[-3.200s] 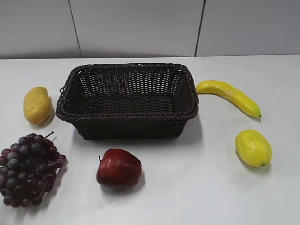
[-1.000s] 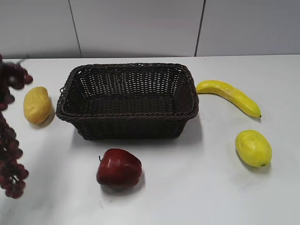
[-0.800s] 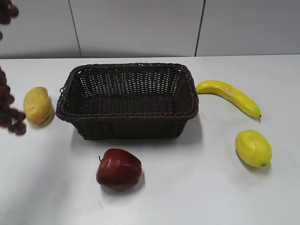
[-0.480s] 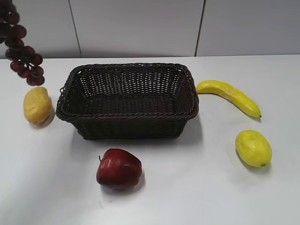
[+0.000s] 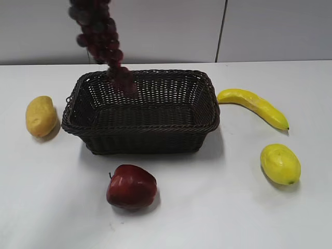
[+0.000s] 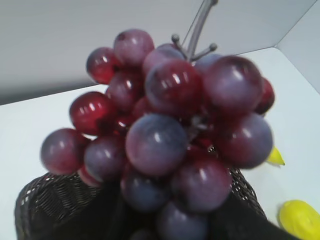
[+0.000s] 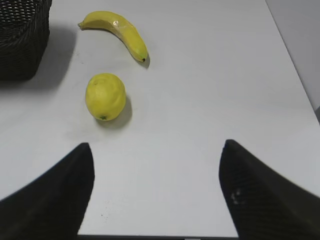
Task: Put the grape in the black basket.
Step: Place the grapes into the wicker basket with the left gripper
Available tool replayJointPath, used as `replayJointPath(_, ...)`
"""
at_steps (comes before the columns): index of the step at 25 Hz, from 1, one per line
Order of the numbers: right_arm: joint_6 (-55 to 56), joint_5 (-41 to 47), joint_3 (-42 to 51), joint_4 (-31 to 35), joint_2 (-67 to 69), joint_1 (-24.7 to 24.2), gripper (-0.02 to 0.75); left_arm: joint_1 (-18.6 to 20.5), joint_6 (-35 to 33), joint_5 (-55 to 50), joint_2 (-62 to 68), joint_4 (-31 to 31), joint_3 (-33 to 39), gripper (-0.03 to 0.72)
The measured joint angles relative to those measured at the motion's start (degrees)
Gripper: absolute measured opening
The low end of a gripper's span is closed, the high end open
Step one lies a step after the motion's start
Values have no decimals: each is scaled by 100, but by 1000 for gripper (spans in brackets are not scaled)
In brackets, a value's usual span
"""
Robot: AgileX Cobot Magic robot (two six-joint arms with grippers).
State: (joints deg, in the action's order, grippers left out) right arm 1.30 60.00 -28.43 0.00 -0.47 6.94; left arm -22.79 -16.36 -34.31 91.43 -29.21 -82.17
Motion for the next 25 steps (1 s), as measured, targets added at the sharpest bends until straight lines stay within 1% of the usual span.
replayJointPath(2, 0, 0, 0, 0, 0, 0, 590, -116, 0, 152, 306, -6, 0, 312)
replayJointPath(7, 0, 0, 0, 0, 0, 0, 590, -224, 0, 353, 1080, -12, 0, 310)
replayJointPath(12, 0, 0, 0, 0, 0, 0, 590, -241, 0, 336, 1670, -122, -7, 309)
replayJointPath(18, 0, 0, 0, 0, 0, 0, 590, -241, 11, 94, 1916, -124, -7, 309)
replayJointPath(19, 0, 0, 0, 0, 0, 0, 590, -241, 11, 89, 1916, -124, -7, 330)
replayJointPath(20, 0, 0, 0, 0, 0, 0, 590, -241, 11, 83, 1916, -124, -9, 374)
replayJointPath(23, 0, 0, 0, 0, 0, 0, 590, -241, 11, -1, 1868, -129, -16, 589)
replayJointPath(25, 0, 0, 0, 0, 0, 0, 590, -241, 11, -98, 1769, -129, -16, 614)
